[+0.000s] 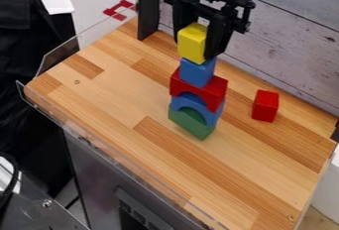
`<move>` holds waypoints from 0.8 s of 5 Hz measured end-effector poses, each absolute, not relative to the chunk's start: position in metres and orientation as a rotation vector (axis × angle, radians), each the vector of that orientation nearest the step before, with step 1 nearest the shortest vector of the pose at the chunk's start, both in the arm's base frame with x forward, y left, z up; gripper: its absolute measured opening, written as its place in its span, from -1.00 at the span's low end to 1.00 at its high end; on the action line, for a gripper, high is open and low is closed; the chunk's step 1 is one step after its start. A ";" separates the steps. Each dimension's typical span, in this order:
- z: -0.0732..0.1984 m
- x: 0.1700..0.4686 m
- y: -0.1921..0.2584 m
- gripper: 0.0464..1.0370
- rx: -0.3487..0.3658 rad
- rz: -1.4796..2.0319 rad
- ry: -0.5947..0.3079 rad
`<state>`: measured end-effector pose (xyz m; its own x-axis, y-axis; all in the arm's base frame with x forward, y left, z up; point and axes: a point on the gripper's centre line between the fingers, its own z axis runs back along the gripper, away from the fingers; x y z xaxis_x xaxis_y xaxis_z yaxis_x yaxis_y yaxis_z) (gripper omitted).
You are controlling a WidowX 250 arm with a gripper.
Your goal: Put the yellow block on top of the blue block
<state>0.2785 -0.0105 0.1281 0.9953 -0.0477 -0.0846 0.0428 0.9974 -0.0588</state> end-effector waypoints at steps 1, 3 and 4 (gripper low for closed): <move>0.128 0.279 -0.008 0.12 -0.056 -0.038 0.086; 0.128 0.279 -0.010 0.12 -0.051 -0.041 0.088; 0.130 0.281 -0.014 0.12 -0.045 -0.045 0.078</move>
<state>0.2812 -0.0140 0.1299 0.9959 -0.0469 -0.0769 0.0434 0.9980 -0.0466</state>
